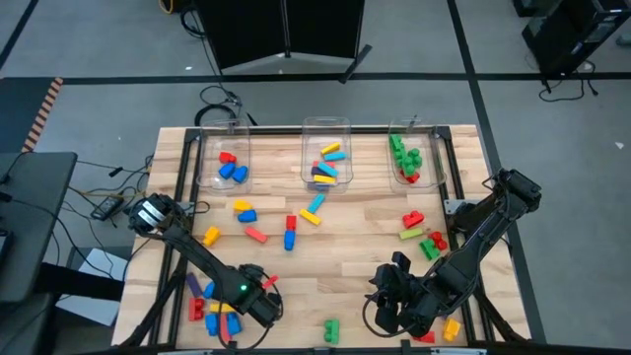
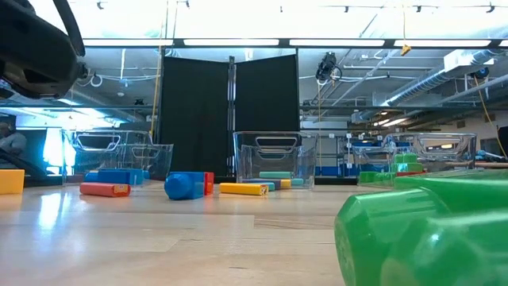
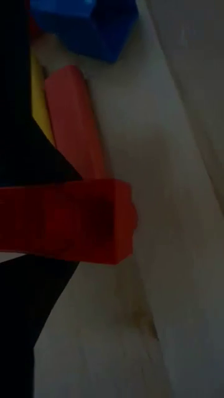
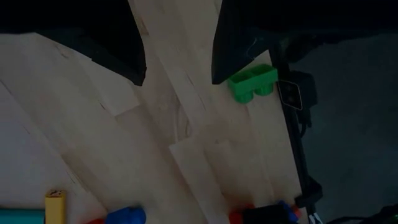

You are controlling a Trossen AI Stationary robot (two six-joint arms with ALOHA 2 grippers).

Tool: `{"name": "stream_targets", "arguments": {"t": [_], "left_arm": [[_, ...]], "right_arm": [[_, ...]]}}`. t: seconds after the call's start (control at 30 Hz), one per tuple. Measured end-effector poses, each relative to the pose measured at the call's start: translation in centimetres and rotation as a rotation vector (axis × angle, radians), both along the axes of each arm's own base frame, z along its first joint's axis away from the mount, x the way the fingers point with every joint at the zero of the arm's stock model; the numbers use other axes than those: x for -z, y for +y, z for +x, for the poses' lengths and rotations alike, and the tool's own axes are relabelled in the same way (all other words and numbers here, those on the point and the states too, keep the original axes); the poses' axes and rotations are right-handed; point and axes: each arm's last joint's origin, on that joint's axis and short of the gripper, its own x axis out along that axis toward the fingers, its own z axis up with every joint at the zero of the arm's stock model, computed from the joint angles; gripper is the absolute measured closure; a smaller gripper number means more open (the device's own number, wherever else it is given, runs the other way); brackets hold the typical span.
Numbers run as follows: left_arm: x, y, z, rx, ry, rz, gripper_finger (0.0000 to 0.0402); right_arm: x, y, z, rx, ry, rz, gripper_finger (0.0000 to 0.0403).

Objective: Sort blocks by size
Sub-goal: Put the red 2 stud game piece into the right transparent bin

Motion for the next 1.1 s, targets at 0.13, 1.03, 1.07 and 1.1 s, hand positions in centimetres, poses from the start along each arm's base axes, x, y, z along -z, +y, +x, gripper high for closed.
{"name": "stream_targets", "arguments": {"t": [0.13, 1.03, 1.07, 1.1], "left_arm": [[-0.3, 0.1, -0.1, 0.034, -0.016, 0.006, 0.0255], [-10.0, 16.3, 6.7, 0.554, -0.626, 0.2, 0.025], [-10.2, 17.4, 7.2, 0.586, -0.666, 0.201, 0.025], [-10.5, 18.4, 7.7, 0.615, -0.718, 0.199, 0.025]], "right_arm": [[0.0, 0.0, 0.0, 0.0, 0.002, -0.002, 0.0213], [5.1, -2.3, -2.5, 0.329, 0.006, 0.116, 0.0229], [5.2, -2.7, -2.8, 0.358, -0.019, 0.133, 0.0229], [5.3, -3.0, -3.0, 0.388, -0.045, 0.145, 0.023]]}}
